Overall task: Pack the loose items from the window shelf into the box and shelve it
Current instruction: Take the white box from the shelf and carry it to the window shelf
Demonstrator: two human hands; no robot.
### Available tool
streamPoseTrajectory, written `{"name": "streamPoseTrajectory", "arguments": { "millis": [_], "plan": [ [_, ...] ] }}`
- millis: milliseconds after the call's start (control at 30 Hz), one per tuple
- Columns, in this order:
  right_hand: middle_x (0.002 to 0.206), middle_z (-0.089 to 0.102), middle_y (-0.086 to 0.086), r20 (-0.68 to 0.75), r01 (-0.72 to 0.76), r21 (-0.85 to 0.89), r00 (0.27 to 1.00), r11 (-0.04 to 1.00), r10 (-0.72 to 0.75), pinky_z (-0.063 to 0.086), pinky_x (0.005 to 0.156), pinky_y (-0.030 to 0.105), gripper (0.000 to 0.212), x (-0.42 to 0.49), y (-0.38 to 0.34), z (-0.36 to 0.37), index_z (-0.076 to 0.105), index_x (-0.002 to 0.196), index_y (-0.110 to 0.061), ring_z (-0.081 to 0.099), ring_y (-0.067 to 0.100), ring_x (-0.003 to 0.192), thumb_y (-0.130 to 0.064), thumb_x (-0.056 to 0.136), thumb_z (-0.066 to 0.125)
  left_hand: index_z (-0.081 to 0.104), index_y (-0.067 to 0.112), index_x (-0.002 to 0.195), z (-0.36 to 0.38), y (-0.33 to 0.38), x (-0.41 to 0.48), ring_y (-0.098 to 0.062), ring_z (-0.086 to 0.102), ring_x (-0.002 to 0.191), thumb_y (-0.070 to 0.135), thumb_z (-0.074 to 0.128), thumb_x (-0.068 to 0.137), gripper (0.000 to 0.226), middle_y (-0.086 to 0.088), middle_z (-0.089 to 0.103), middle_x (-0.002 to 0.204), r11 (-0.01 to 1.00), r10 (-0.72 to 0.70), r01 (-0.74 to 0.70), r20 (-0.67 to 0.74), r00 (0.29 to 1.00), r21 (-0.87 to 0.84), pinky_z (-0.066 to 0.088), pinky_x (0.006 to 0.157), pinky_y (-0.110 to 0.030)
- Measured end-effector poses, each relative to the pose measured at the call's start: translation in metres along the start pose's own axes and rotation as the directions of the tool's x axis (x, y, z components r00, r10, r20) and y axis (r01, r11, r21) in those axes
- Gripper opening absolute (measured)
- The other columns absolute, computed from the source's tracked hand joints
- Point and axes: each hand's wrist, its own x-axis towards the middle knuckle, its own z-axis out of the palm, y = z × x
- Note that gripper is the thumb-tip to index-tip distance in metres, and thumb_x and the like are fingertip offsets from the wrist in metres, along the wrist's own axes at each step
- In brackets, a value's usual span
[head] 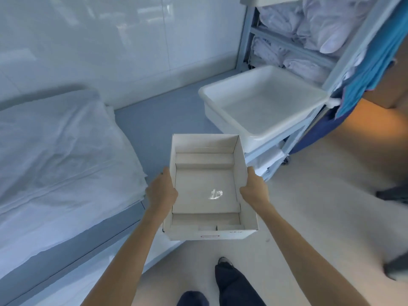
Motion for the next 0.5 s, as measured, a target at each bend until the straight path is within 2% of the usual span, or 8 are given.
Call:
{"name": "streamPoseTrajectory", "arguments": {
  "millis": [167, 267, 367, 500],
  "plan": [
    [0.068, 0.044, 0.008, -0.061, -0.217, 0.099, 0.973, 0.971, 0.223, 0.029, 0.046, 0.027, 0.035, -0.080, 0.046, -0.001, 0.041, 0.101, -0.007, 0.046, 0.029, 0.063, 0.009, 0.070, 0.044, 0.042, 0.006, 0.105, 0.015, 0.011, -0.035, -0.033, 0.057, 0.081, -0.004, 0.051, 0.079, 0.029, -0.013, 0.059, 0.097, 0.973, 0.231, -0.231, 0.107, 0.967, -0.015, 0.038, 0.059, -0.032],
    [0.062, 0.041, 0.005, -0.110, -0.339, 0.142, 0.928, 0.930, 0.356, 0.030, 0.046, 0.027, 0.038, -0.125, 0.074, -0.008, 0.042, 0.105, -0.006, 0.044, 0.028, 0.060, 0.009, 0.070, 0.044, 0.040, 0.007, 0.098, 0.022, 0.033, -0.057, -0.028, 0.046, 0.067, -0.005, 0.051, 0.077, 0.026, -0.012, 0.057, 0.089, 0.935, 0.355, -0.355, 0.127, 0.926, -0.023, 0.034, 0.056, -0.032],
    [0.061, 0.039, 0.004, -0.155, -0.456, 0.169, 0.863, 0.874, 0.481, 0.036, 0.053, 0.031, 0.041, -0.167, 0.107, -0.018, 0.041, 0.108, -0.006, 0.047, 0.031, 0.065, 0.008, 0.070, 0.044, 0.042, 0.006, 0.103, 0.030, 0.064, -0.084, -0.024, 0.043, 0.064, -0.005, 0.051, 0.078, 0.029, -0.006, 0.049, 0.080, 0.861, 0.503, -0.508, 0.147, 0.852, -0.001, 0.029, 0.050, -0.029],
    [0.064, 0.042, 0.005, -0.217, -0.588, 0.234, 0.745, 0.775, 0.631, 0.034, 0.051, 0.028, 0.047, -0.226, 0.153, -0.031, 0.040, 0.115, -0.008, 0.048, 0.031, 0.067, 0.009, 0.071, 0.044, 0.043, 0.007, 0.106, 0.049, 0.111, -0.124, -0.023, 0.046, 0.062, -0.004, 0.053, 0.079, 0.030, -0.002, 0.045, 0.075, 0.755, 0.645, -0.656, 0.194, 0.739, -0.012, 0.033, 0.050, -0.028]
  ]
}}
